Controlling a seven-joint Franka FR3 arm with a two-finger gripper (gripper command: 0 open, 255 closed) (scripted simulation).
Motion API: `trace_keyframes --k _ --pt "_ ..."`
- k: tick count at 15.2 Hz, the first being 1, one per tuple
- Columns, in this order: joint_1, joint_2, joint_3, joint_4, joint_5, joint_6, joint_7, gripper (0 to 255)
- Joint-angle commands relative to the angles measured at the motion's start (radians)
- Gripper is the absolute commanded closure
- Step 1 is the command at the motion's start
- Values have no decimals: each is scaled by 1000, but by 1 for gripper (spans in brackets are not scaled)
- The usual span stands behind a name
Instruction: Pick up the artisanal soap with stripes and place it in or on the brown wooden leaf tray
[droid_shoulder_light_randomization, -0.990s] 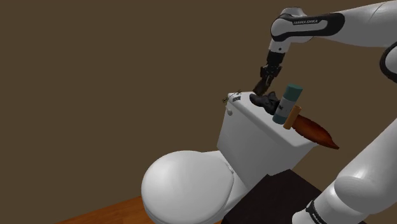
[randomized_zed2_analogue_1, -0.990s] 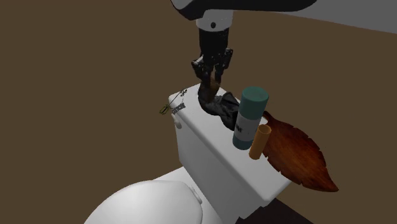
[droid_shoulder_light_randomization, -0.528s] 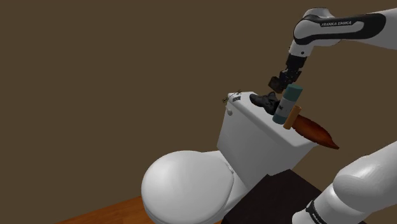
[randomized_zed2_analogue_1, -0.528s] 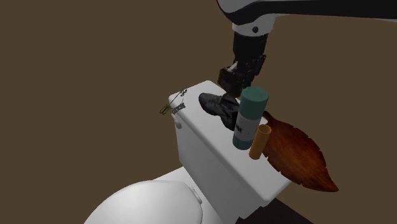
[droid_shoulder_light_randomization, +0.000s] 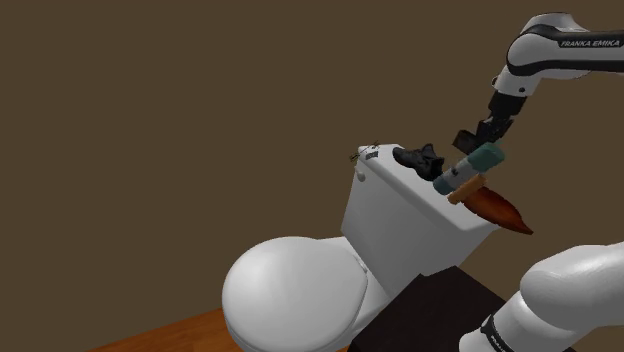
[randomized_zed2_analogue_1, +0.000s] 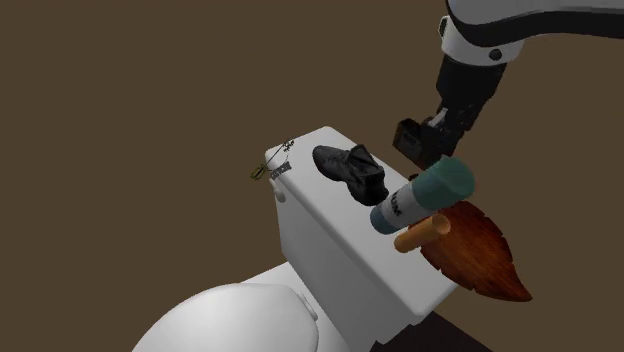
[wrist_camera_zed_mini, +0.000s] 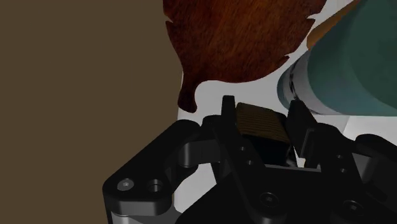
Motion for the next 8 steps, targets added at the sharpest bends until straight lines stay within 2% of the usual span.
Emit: trace_keyframes --k 1,2,8 --pt "-21 -58 -15 -39 -24 -15 -26 255" --pt "-38 -105 -28 -64 -44 -32 -49 255" --pt "-44 -113 -40 -150 -55 46 -43 255"
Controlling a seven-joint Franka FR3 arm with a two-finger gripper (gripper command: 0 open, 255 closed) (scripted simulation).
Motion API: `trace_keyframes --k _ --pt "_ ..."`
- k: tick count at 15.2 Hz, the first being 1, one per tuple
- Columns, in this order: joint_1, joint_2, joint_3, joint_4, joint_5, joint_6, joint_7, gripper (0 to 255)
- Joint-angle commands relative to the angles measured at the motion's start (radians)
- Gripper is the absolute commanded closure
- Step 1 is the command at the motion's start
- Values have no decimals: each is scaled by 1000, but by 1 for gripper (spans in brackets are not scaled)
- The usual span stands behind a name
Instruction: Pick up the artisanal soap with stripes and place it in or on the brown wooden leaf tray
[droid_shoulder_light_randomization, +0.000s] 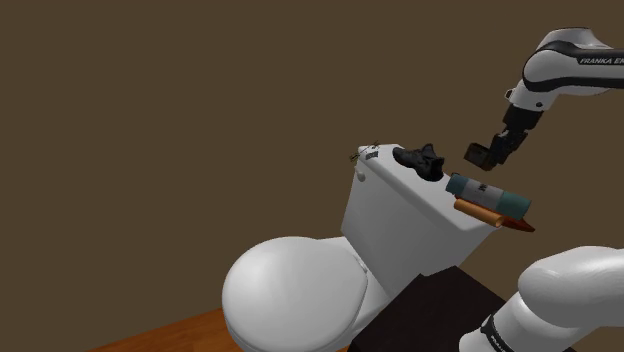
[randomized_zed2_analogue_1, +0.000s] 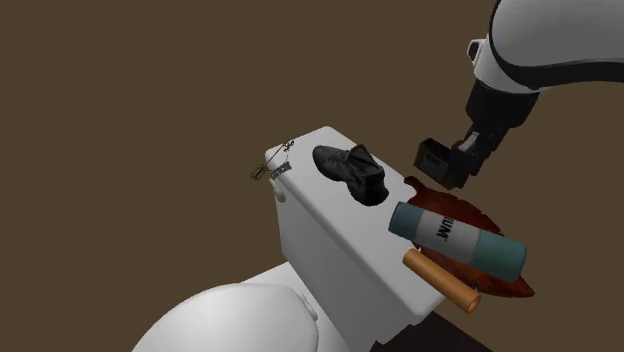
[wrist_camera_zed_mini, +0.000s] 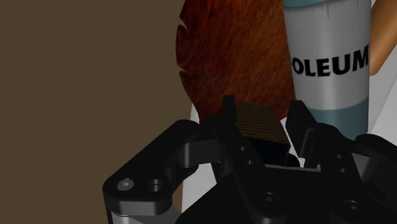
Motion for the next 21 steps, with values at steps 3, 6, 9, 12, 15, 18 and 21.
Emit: trace_keyframes --k 3,6,9,12,15,18,21 --pt "-4 -3 -10 -57 -9 55 3 255" --pt "-6 -2 -17 -96 -15 95 6 255" --pt "-9 1 -25 -134 -21 136 9 255" --pt "-10 6 -32 -165 -26 172 11 255" --pt "-10 6 -32 -165 -26 172 11 255" --pt "-10 6 -32 -165 -26 172 11 255" --pt "-10 6 -32 -165 -26 172 11 0"
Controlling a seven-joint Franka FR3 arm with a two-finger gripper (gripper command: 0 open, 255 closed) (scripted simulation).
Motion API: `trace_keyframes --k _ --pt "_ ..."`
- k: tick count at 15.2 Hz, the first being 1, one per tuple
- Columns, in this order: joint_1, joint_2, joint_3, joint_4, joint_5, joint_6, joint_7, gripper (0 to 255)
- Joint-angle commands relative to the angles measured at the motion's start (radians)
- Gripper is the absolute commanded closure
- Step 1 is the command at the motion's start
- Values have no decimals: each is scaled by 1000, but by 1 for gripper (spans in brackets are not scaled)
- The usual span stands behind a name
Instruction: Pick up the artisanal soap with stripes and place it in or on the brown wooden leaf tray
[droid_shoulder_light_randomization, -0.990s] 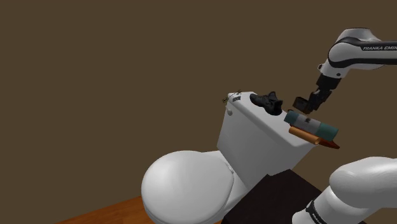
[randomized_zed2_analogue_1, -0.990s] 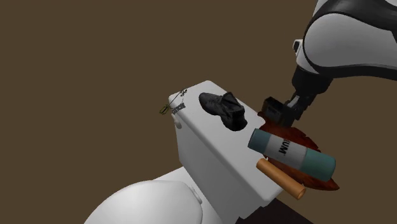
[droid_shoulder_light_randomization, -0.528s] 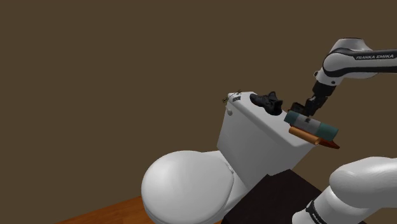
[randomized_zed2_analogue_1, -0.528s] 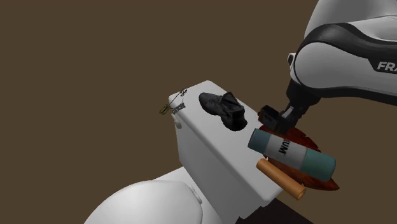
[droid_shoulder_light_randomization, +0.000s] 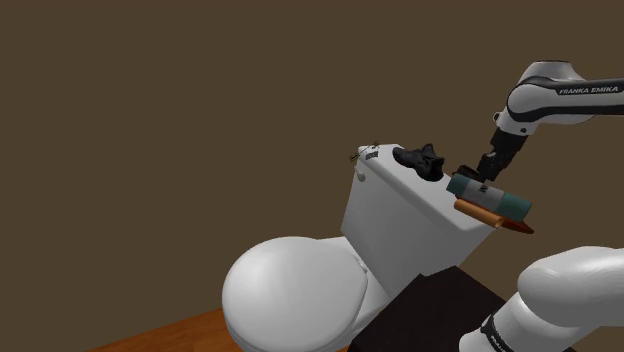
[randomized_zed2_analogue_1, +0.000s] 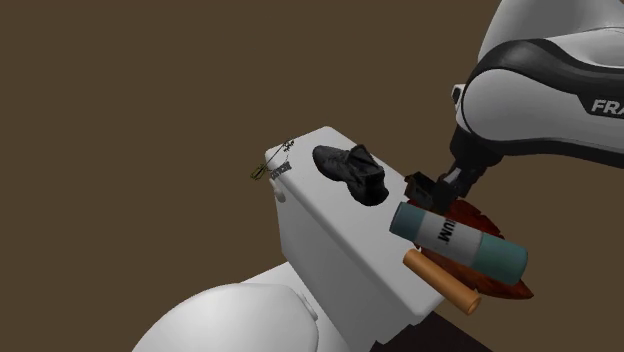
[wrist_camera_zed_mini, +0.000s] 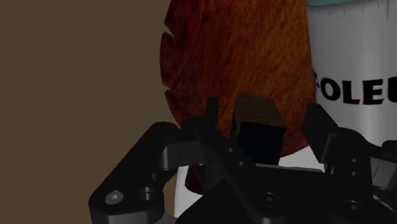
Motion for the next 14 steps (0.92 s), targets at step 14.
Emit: trace_keyframes --k 14 --pt "9 -9 27 119 21 -128 -5 0"
